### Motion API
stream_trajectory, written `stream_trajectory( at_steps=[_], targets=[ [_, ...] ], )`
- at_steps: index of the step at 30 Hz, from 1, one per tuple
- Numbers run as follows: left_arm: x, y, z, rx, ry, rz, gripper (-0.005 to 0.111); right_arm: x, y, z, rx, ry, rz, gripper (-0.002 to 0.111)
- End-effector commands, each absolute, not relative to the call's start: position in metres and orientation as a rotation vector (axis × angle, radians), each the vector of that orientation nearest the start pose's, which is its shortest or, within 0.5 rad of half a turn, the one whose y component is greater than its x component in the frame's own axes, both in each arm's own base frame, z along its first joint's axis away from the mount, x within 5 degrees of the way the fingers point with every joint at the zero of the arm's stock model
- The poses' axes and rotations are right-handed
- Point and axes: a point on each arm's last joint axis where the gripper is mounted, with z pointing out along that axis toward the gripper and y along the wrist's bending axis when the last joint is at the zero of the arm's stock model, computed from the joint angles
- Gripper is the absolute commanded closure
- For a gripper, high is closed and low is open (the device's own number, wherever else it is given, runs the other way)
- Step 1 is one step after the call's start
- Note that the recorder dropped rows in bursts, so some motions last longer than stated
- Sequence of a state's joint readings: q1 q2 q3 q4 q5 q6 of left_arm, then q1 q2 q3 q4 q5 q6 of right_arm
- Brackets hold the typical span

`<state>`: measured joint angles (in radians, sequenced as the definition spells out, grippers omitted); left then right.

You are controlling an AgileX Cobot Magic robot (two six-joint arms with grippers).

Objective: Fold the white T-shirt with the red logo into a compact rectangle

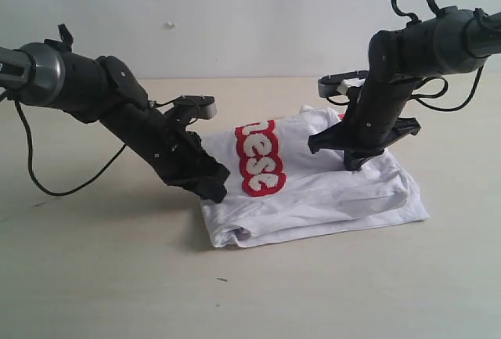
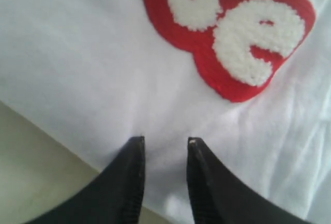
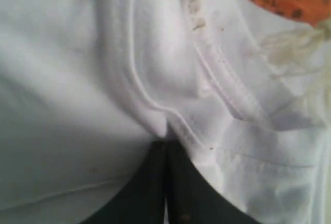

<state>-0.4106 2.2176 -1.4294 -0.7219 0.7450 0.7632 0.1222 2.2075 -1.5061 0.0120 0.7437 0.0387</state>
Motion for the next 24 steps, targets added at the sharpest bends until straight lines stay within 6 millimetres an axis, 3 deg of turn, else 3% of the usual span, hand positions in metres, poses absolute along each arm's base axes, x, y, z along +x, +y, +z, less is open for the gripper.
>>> stream_trajectory(
  at_steps=[1,6,12,21,24],
  targets=[
    [0.386,-0.179,0.104,0.921,2.713,-0.618,0.076,0.429,0.067,0.11,-0.172,2.94,0.286,0.108],
    [0.39,-0.163,0.142,0.88,2.653,-0.617,0.076,0.428,0.09,0.116,-0.248,2.861,0.603,0.108],
    [0.384,-0.163,0.184,0.861,2.571,-0.656,0.076,0.429,0.105,0.12,-0.408,2.819,0.523,0.108],
    [0.378,-0.194,0.173,0.872,2.533,-0.798,0.076,0.437,0.082,0.16,-0.265,2.805,0.126,0.108],
    [0.377,-0.209,0.167,0.873,2.488,-0.827,0.076,0.434,0.076,0.163,-0.237,2.835,0.038,0.108]
  ],
)
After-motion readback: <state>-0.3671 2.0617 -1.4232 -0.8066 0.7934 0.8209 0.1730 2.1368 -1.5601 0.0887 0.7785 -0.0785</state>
